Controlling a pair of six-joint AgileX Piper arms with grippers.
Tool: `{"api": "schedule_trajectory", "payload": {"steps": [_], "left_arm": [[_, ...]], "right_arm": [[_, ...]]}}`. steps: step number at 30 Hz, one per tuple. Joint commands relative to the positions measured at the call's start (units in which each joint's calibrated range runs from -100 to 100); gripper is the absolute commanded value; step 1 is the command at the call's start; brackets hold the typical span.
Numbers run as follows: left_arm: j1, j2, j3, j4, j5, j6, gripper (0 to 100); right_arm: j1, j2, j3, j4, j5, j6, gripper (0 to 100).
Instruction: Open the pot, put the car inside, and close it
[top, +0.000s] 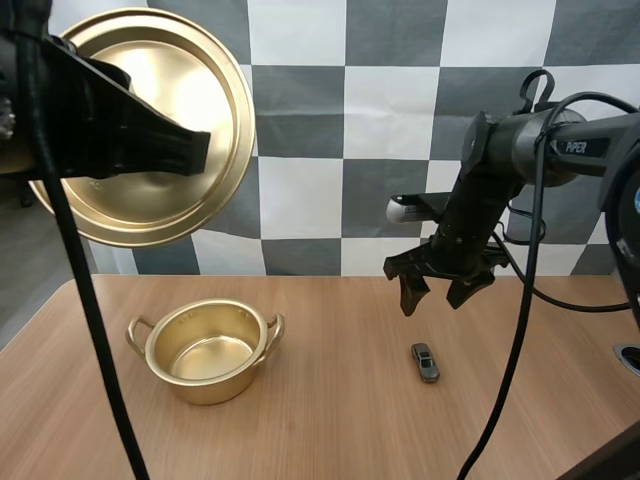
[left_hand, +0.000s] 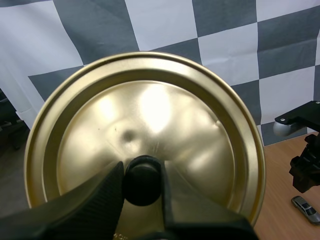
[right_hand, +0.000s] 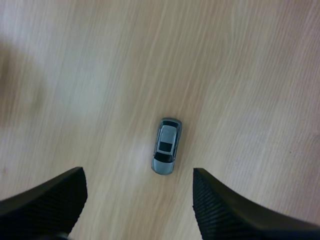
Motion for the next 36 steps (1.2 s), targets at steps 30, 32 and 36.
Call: {"api": "schedule_trajectory", "payload": {"steps": [30,32,36], "left_arm": [[0.05,0.0,0.0,0.8,0.0,0.8,0],[0.05,0.0,0.0,0.8,0.0,0.8,0],[0.05,0.0,0.0,0.9,0.0,0.8,0]], "right_arm": [[0.0,9.8,0.0,-1.2,-2.4,-4.1,100],[0.0,11.1,0.0,-1.4,-2.5,-4.1,100],[-0.1,13.7,0.0,-1.4,-3.1,-4.1,100]]}}
